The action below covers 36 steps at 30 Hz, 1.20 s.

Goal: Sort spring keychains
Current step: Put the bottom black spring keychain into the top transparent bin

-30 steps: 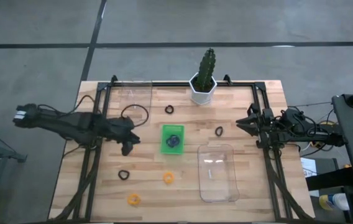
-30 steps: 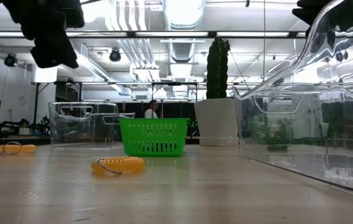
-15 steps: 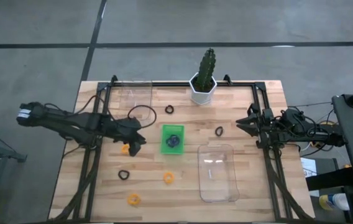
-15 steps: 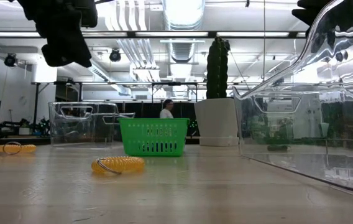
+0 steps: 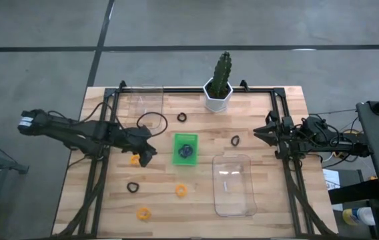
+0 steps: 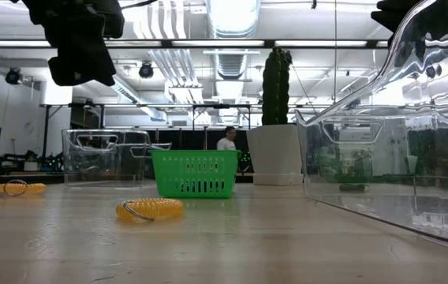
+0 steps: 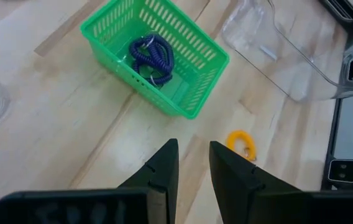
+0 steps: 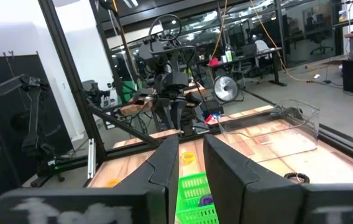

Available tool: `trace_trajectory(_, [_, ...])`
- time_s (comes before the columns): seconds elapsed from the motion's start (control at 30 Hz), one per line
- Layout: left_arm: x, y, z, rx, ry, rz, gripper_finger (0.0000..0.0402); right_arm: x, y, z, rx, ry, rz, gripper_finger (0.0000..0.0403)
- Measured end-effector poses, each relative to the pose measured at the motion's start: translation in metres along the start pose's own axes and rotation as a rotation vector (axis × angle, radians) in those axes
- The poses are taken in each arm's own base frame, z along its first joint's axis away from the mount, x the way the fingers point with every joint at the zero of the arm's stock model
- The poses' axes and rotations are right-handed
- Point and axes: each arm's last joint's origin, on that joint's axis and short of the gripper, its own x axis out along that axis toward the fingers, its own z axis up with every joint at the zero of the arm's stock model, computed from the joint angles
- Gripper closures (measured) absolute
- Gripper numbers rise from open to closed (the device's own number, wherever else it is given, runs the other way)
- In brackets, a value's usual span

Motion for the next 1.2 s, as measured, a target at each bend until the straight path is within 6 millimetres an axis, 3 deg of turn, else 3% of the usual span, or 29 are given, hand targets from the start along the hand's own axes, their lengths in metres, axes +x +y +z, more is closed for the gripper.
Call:
trace_trajectory(0.37, [0.0000,-0.0011,-0.0012,-0.007,0.034,-0.034,0.0319,0.0001,0.0000,-0.0001,0.000,0.001,0.000,0.0318])
trace_trajectory(0.8, [0.0003,0.0003,-0.0029,0.004,0.051,-0.024,0.0318,0.0001,0.0000,-0.0002,-0.001,0.002,0.000,0.0335])
trace_trajectory(1.2, [0.0017,0.0019,-0.0043,0.006,0.050,-0.010,0.0318,0.0000,-0.0001,-0.0003,-0.013,0.003,0.000,0.0318])
